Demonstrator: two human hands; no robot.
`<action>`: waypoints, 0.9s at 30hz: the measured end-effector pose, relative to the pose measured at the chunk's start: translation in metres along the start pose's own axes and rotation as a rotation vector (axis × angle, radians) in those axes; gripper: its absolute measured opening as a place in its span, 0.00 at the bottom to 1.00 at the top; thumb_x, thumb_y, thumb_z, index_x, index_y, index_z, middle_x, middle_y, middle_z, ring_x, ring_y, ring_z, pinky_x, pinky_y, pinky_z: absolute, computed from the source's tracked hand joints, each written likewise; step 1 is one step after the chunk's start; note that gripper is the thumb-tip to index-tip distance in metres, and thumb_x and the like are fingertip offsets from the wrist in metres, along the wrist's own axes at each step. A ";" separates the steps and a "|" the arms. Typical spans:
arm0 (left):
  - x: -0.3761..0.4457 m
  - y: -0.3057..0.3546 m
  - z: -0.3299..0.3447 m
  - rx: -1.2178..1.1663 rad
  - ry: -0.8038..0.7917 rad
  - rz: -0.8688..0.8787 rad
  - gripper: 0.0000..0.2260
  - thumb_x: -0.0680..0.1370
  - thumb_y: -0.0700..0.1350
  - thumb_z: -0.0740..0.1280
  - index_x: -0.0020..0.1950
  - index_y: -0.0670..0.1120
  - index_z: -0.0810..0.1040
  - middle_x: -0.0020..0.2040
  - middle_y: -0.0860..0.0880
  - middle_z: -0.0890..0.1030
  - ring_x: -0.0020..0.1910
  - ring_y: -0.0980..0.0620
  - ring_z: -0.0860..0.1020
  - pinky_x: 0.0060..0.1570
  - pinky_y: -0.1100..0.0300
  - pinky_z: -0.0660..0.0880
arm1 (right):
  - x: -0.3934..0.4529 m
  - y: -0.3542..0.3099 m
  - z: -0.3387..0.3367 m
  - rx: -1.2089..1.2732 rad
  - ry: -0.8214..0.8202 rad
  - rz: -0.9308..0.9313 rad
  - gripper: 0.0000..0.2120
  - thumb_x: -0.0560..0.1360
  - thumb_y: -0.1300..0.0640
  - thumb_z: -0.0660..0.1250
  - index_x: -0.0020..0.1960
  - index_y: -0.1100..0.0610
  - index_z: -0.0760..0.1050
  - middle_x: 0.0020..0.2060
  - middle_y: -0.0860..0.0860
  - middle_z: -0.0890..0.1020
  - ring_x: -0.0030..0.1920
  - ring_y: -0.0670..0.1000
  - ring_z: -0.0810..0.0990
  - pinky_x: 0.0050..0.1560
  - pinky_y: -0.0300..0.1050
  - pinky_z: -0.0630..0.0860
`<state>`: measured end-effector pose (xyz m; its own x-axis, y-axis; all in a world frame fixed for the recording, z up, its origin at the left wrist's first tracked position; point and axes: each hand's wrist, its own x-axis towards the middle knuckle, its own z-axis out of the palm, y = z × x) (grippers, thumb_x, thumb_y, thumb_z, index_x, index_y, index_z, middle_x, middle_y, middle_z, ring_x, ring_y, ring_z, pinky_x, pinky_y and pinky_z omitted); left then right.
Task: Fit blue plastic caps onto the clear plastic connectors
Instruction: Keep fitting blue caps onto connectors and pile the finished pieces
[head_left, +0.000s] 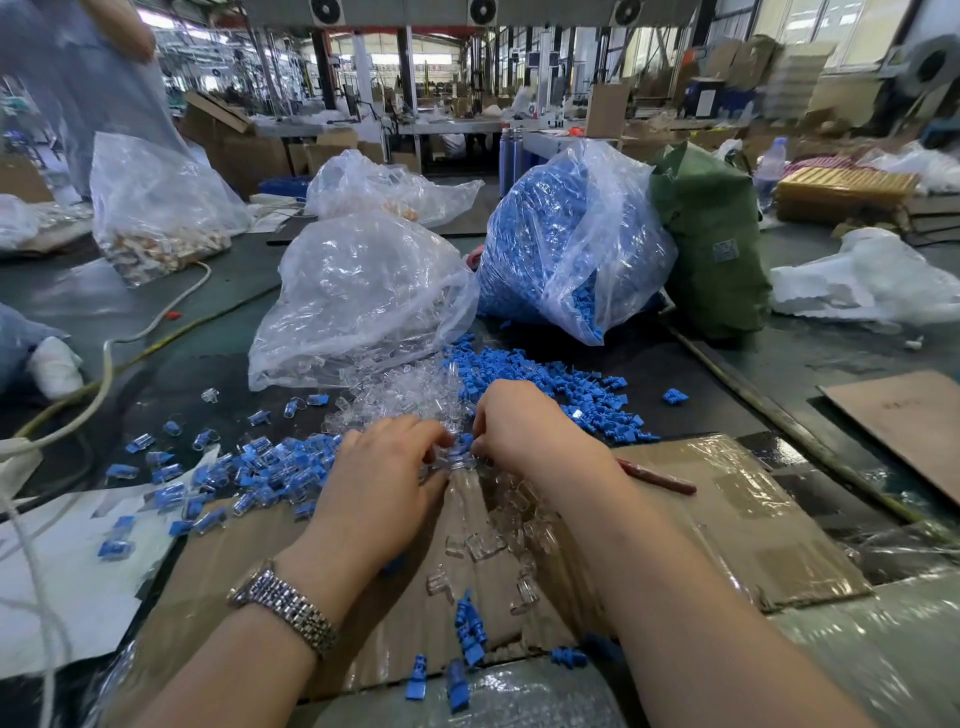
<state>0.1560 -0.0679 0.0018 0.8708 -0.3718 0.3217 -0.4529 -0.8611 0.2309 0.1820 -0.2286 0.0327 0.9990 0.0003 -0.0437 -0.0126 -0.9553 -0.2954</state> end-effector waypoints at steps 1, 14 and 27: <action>0.000 0.000 0.001 0.006 -0.007 -0.012 0.10 0.79 0.53 0.69 0.61 0.58 0.77 0.53 0.59 0.75 0.58 0.55 0.74 0.59 0.55 0.67 | -0.001 0.000 -0.001 -0.003 -0.007 -0.005 0.08 0.78 0.61 0.68 0.56 0.56 0.80 0.51 0.55 0.83 0.53 0.57 0.81 0.58 0.55 0.79; -0.001 0.001 -0.011 -0.186 0.056 -0.039 0.06 0.79 0.46 0.71 0.55 0.55 0.81 0.51 0.59 0.81 0.49 0.61 0.77 0.55 0.61 0.73 | -0.023 0.012 -0.017 0.227 0.047 -0.123 0.04 0.78 0.59 0.71 0.52 0.53 0.81 0.48 0.49 0.83 0.52 0.51 0.81 0.59 0.52 0.77; 0.004 0.003 -0.030 -1.458 -0.070 -0.508 0.09 0.75 0.27 0.65 0.49 0.36 0.83 0.44 0.41 0.84 0.39 0.52 0.83 0.38 0.63 0.80 | -0.025 0.025 -0.020 0.863 0.089 -0.265 0.01 0.77 0.60 0.73 0.48 0.57 0.84 0.37 0.53 0.85 0.37 0.47 0.83 0.47 0.41 0.82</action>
<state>0.1527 -0.0615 0.0316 0.9738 -0.2053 -0.0978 0.1322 0.1612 0.9780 0.1574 -0.2589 0.0455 0.9728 0.1315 0.1908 0.2269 -0.3737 -0.8994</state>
